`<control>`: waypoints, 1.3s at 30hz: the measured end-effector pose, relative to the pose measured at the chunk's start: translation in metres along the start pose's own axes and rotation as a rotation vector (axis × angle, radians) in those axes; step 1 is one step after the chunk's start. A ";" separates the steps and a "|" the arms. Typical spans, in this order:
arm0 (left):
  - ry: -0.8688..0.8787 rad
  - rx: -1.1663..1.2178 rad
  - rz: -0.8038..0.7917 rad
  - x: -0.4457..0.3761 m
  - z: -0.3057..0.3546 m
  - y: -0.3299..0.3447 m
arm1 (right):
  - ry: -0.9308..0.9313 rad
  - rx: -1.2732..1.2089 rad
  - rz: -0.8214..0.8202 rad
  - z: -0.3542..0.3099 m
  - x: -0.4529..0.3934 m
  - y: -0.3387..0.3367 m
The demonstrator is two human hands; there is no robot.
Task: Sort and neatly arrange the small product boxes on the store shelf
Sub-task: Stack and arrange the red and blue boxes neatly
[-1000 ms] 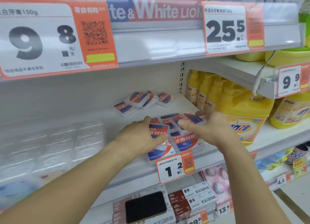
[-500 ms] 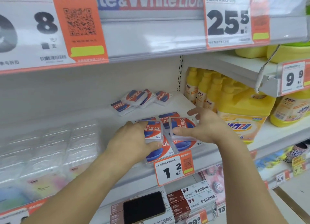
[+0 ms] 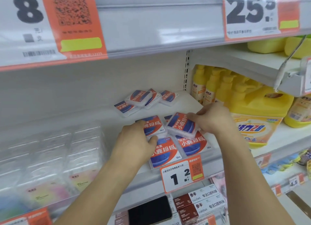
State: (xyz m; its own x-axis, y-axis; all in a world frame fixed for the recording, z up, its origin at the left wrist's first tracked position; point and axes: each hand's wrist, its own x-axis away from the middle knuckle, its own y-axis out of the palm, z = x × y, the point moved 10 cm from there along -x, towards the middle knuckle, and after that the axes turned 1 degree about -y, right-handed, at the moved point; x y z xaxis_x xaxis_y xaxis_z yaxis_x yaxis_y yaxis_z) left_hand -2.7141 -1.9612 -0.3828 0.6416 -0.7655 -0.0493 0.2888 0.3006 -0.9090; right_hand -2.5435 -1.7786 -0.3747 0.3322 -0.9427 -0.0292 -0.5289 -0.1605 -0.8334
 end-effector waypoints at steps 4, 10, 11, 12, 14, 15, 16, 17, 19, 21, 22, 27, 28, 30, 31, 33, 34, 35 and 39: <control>-0.018 0.015 0.018 -0.004 0.000 -0.003 | 0.063 -0.004 -0.021 0.017 -0.015 0.000; -0.059 0.045 0.007 -0.007 0.001 0.007 | 0.036 -0.058 -0.020 0.015 -0.015 0.005; -0.061 0.043 0.005 -0.008 0.003 0.008 | 0.004 -0.056 -0.038 0.011 -0.014 0.007; -0.062 0.038 0.001 -0.009 0.004 0.009 | -0.029 -0.077 -0.054 0.008 -0.014 0.009; -0.060 0.034 -0.009 -0.011 0.006 0.010 | -0.057 -0.184 -0.076 0.005 -0.012 0.015; -0.062 0.039 -0.013 -0.011 0.007 0.010 | -0.053 -0.238 -0.079 0.005 -0.011 0.017; -0.067 0.045 -0.019 -0.011 0.006 0.010 | -0.052 -0.272 -0.083 0.004 -0.010 0.019; -0.071 0.048 -0.023 -0.010 0.006 0.010 | -0.057 -0.290 -0.090 0.003 -0.010 0.021; -0.077 0.045 -0.030 -0.009 0.004 0.010 | -0.079 -0.309 -0.102 -0.001 -0.009 0.024; -0.075 0.040 -0.034 -0.007 0.004 0.010 | -0.087 -0.304 -0.108 -0.002 -0.009 0.023; -0.073 0.032 -0.036 -0.007 0.005 0.009 | -0.085 -0.299 -0.110 -0.002 -0.009 0.023; -0.078 0.008 -0.055 -0.006 0.007 0.009 | -0.081 -0.287 -0.114 -0.001 -0.009 0.023; -0.075 -0.002 -0.056 -0.007 0.008 0.009 | -0.086 -0.287 -0.115 -0.001 -0.009 0.022; -0.072 -0.019 -0.054 -0.007 0.009 0.008 | -0.097 -0.284 -0.116 -0.001 -0.010 0.021; -0.073 -0.019 -0.054 -0.007 0.009 0.009 | -0.101 -0.278 -0.116 -0.001 -0.010 0.021; -0.078 -0.001 -0.063 -0.008 0.009 0.011 | -0.107 -0.274 -0.119 -0.001 -0.011 0.021; -0.081 0.007 -0.068 -0.007 0.008 0.012 | -0.107 -0.276 -0.125 -0.001 -0.011 0.021; -0.082 0.013 -0.071 -0.007 0.008 0.012 | -0.105 -0.276 -0.130 -0.001 -0.011 0.021; -0.083 0.035 -0.072 -0.007 0.007 0.012 | -0.107 -0.255 -0.143 -0.002 -0.010 0.020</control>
State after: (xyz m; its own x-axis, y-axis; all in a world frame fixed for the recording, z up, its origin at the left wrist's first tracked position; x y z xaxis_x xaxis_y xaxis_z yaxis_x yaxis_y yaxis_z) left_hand -2.7100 -1.9484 -0.3900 0.6747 -0.7363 0.0510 0.3596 0.2676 -0.8939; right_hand -2.5591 -1.7732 -0.3901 0.4905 -0.8714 0.0095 -0.6451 -0.3704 -0.6683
